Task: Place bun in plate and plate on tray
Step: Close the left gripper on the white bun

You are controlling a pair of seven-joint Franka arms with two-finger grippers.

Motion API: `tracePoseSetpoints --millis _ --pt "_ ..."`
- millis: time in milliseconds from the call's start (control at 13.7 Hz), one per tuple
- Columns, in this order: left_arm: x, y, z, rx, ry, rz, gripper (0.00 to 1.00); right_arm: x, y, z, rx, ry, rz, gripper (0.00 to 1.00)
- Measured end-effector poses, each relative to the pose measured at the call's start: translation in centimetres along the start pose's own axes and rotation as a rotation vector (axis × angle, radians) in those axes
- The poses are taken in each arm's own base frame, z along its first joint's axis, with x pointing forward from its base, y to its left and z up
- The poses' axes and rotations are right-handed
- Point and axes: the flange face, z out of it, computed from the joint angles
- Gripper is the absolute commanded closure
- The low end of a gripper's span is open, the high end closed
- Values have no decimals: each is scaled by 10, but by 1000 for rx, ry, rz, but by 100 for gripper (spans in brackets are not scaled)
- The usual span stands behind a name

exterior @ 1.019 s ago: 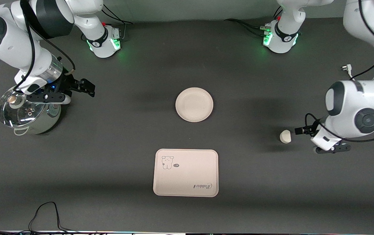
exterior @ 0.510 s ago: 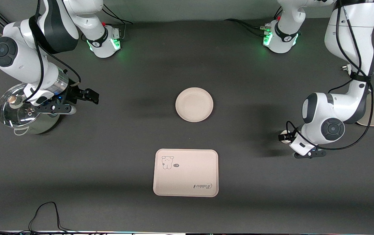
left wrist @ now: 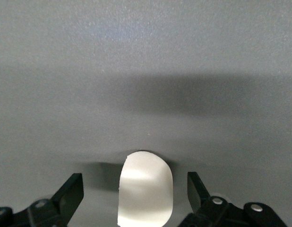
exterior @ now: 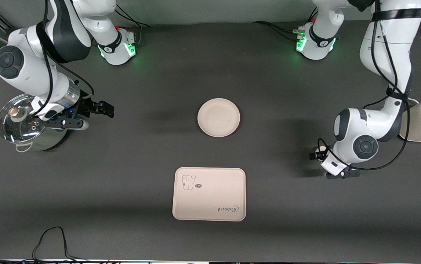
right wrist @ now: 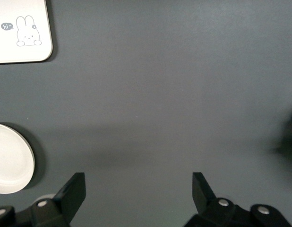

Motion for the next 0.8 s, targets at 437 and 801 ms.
tracePoseSetpoints --millis 437,801 --pt "-5 0 8 -2 4 -3 63 -8 -16 7 -7 -22 -30 0" --pt "-3 0 2 -4 14 -4 75 -8 -16 8 -7 -22 -30 0"
